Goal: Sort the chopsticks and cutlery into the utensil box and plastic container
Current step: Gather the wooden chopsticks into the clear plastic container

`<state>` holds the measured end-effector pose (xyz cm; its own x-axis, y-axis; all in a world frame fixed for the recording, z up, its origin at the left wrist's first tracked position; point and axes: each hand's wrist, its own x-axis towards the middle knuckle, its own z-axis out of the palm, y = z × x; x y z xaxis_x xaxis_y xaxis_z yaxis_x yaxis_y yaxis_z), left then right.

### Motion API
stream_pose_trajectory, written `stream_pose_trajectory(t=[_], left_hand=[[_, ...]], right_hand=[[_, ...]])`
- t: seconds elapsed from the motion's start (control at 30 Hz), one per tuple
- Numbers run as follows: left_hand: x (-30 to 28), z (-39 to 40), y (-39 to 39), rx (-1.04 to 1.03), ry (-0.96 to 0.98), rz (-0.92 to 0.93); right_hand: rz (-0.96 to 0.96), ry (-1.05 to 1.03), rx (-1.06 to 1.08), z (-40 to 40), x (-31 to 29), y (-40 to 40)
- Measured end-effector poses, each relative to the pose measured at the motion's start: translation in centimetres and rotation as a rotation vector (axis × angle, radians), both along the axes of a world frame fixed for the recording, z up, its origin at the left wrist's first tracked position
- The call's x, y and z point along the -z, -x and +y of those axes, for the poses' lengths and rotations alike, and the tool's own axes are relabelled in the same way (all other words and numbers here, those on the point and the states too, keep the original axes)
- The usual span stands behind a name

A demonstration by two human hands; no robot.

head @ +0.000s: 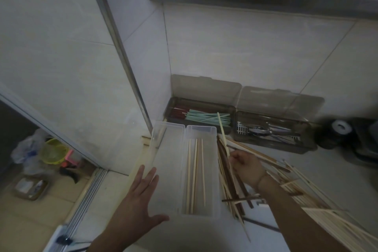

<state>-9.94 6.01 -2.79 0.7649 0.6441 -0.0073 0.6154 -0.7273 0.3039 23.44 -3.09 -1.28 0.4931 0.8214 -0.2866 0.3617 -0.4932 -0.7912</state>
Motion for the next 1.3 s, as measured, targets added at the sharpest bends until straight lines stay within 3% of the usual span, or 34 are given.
stream_pose_trajectory(t=[0.13, 0.2, 0.37, 0.5, 0.67, 0.73, 0.8, 0.87, 0.97, 1.17, 1.3], left_hand=[[0.1, 0.0, 0.0, 0.004, 0.004, 0.000], [0.1, 0.0, 0.0, -0.001, 0.011, 0.001], [0.0, -0.1, -0.1, -0.018, 0.016, 0.001], [-0.2, -0.1, -0.2, -0.010, 0.017, 0.017], [-0.4, -0.2, -0.2, -0.032, 0.039, 0.016], [-0.3, -0.3, -0.2, -0.030, 0.047, 0.012], [-0.4, -0.4, -0.2, -0.025, 0.055, 0.008], [-0.6, -0.5, -0.2, -0.037, 0.071, 0.004], [-0.9, -0.6, -0.2, -0.041, 0.106, 0.003], [-0.4, -0.5, 0.0, -0.030, 0.069, 0.003], [-0.5, -0.4, -0.1, -0.019, 0.051, 0.012]], right_hand=[[0.209, -0.173, 0.097, 0.8, -2.2, 1.6], [0.179, -0.197, 0.039, 1.0, -2.4, 3.1], [-0.629, -0.159, -0.124, 0.7, -1.2, 7.4], [-0.905, 0.033, -0.262, 0.9, -0.3, 9.0], [-0.841, 0.239, -0.549, 0.7, 0.0, 9.2], [-0.778, 0.056, -0.506, 0.1, 0.3, 8.9], [-0.642, -0.274, -0.325, -1.1, 1.1, 7.9], [-0.582, -0.419, -0.166, -2.6, 1.7, 6.2], [-0.601, -0.221, -0.026, -5.2, 2.9, 3.8], [-0.657, 0.074, -0.147, -6.7, 4.1, 3.8], [-0.685, 0.406, -0.127, -4.8, 3.1, 5.2]])
